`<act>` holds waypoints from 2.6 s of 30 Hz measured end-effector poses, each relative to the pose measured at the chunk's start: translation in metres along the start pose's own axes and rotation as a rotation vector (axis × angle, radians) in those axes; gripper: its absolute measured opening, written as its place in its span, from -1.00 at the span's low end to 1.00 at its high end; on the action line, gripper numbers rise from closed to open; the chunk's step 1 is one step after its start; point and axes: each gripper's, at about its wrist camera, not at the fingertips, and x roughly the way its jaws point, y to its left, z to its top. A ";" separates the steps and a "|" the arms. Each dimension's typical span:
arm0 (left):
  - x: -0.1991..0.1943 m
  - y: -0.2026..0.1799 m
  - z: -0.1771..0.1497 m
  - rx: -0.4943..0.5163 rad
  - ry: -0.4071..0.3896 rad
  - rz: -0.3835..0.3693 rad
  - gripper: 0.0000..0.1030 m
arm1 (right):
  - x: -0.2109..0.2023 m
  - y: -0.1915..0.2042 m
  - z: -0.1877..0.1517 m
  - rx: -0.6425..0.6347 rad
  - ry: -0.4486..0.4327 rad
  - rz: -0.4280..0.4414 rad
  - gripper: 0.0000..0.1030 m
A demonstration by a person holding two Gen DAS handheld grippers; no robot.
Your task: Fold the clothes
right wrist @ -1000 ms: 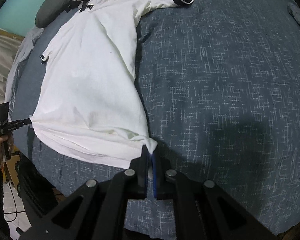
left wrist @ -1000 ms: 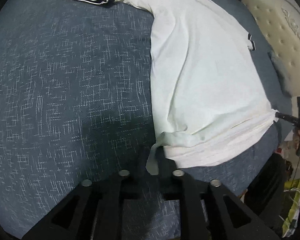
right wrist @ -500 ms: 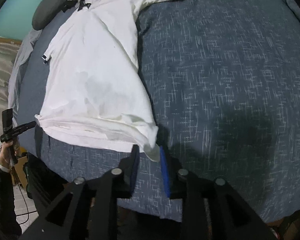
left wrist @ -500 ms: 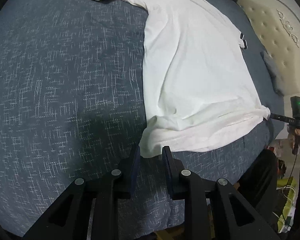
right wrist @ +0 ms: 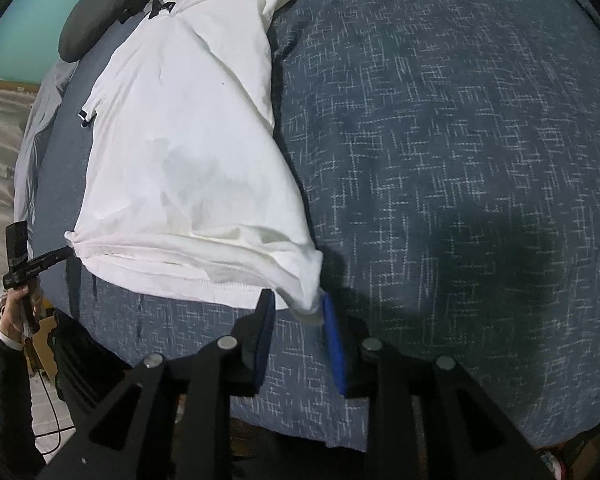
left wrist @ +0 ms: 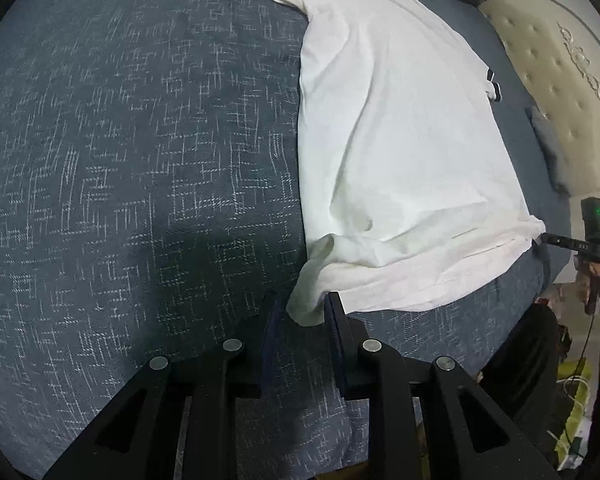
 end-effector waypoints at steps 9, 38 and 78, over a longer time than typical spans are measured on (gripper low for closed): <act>0.023 -0.028 0.007 0.040 0.016 0.018 -0.85 | 0.000 -0.003 0.000 -0.010 0.000 0.005 -0.52; -0.079 -0.042 -0.058 0.160 0.022 0.055 -0.91 | -0.062 0.020 -0.042 -0.104 0.003 0.003 -0.94; -0.052 -0.030 -0.060 0.128 0.089 0.106 -0.91 | -0.068 -0.006 -0.047 -0.109 0.000 -0.063 -0.99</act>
